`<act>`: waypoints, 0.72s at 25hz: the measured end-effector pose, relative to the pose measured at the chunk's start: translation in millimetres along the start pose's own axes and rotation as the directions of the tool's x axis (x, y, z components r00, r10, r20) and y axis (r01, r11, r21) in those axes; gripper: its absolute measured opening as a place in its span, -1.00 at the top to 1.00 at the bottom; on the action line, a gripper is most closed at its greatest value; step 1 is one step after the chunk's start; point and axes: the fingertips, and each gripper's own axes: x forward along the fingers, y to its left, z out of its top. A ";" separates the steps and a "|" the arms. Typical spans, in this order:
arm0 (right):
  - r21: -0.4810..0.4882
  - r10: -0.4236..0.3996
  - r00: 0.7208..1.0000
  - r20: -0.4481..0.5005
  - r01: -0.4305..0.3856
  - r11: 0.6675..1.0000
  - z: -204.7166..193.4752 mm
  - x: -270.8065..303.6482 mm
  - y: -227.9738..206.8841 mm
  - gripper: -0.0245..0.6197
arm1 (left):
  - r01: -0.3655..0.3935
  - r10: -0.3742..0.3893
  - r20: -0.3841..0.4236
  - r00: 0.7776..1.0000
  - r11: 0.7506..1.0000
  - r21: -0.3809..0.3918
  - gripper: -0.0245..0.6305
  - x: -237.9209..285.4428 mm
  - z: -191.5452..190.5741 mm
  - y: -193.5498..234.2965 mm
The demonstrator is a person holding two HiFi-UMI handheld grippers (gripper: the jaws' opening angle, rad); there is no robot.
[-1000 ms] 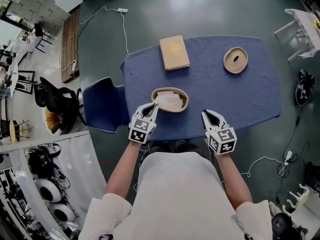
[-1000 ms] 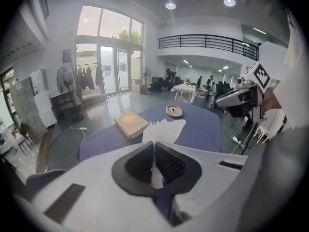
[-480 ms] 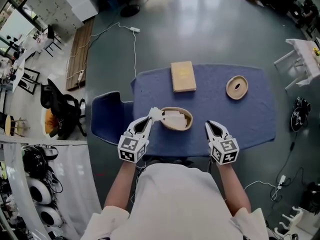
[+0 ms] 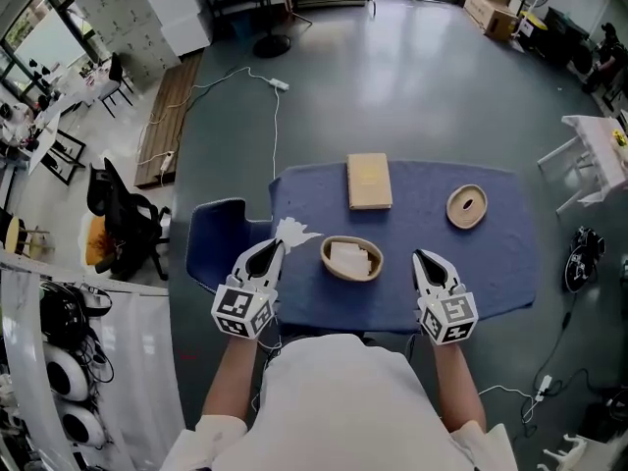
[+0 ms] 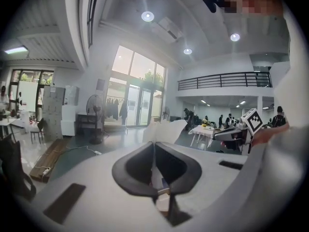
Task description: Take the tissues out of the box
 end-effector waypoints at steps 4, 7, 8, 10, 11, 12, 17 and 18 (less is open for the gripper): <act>-0.042 -0.013 1.000 0.017 0.014 0.999 13.8 -0.6 1.9 0.81 | -0.017 0.018 0.037 0.999 1.000 -0.016 0.88 -12.1 11.4 11.1; -0.048 -0.026 0.999 0.041 0.027 0.998 22.5 -5.4 -1.2 0.81 | -0.019 0.020 0.051 0.999 1.000 -0.020 0.88 -15.8 16.9 13.1; -0.050 -0.029 0.998 0.050 0.031 0.998 25.2 -7.6 -2.0 0.81 | -0.019 0.020 0.055 0.998 1.000 -0.020 0.88 -16.4 18.4 12.9; -0.059 -0.034 0.997 0.068 0.038 0.998 30.1 -11.0 -2.3 0.81 | -0.017 0.018 0.062 0.998 1.000 -0.021 0.88 -17.3 20.5 12.5; -0.064 -0.036 0.996 0.076 0.041 0.997 32.4 -12.3 -2.0 0.81 | -0.015 0.016 0.064 0.998 1.000 -0.021 0.88 -17.4 21.3 12.2; -0.070 -0.037 0.996 0.083 0.043 0.997 34.5 -13.6 -1.3 0.81 | -0.013 0.014 0.066 0.998 1.000 -0.020 0.88 -17.3 22.1 11.9; -0.110 -0.040 0.995 0.096 0.050 0.993 39.5 -17.8 4.3 0.81 | 0.000 0.001 0.073 0.997 1.000 -0.016 0.88 -16.3 24.9 11.4; -0.112 -0.040 0.994 0.097 0.051 0.992 39.9 -18.1 5.3 0.81 | 0.002 -0.001 0.074 0.997 1.000 -0.015 0.88 -16.4 25.3 11.3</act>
